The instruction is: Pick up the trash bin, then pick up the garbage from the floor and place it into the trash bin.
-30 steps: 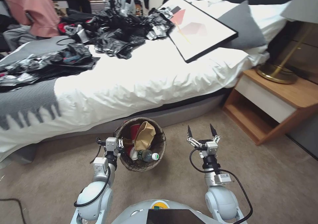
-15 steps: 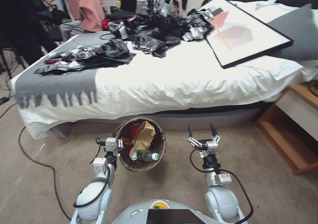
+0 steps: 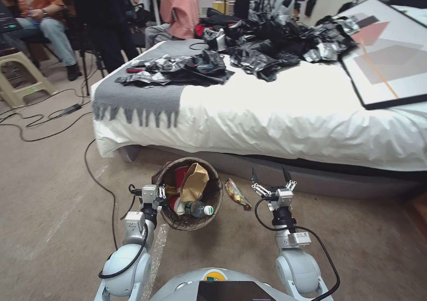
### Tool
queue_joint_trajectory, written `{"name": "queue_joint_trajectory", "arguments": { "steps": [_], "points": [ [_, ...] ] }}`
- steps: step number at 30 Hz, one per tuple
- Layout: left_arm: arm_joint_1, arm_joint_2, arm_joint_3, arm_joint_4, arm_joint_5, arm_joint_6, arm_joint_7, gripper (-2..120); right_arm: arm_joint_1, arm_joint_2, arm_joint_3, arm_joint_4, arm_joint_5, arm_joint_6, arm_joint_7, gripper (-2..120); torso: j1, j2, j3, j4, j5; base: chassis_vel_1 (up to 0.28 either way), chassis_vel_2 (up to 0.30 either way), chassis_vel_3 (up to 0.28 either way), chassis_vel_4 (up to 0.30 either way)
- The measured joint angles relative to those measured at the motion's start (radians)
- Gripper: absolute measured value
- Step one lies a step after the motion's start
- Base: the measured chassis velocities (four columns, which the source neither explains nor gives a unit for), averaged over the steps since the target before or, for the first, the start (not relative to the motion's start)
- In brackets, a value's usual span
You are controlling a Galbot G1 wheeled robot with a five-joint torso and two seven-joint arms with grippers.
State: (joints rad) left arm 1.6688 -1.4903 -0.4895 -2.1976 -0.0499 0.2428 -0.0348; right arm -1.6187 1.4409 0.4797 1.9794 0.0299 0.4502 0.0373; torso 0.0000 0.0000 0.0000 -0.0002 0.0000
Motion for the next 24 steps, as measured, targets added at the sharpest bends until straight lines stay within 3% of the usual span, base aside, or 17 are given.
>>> {"name": "queue_joint_trajectory", "arguments": {
  "steps": [15, 24],
  "points": [
    [0.0, 0.0, -0.003, 0.006, 0.002, -0.011, 0.002, 3, 0.004, 0.001, 0.003, -0.004, 0.0, -0.002, -0.001, 100, 0.0, 0.0, 0.0, 0.0006, 0.0001, 0.119, 0.113, 0.114, 0.113],
    [-0.003, -0.001, -0.001, 0.008, 0.002, -0.014, 0.005, 3, 0.008, 0.0, 0.015, -0.005, 0.001, -0.004, -0.006, 100, 0.0, 0.0, 0.0, 0.0001, 0.0, 0.0, 0.0, 0.0, 0.0]
  ]
}}
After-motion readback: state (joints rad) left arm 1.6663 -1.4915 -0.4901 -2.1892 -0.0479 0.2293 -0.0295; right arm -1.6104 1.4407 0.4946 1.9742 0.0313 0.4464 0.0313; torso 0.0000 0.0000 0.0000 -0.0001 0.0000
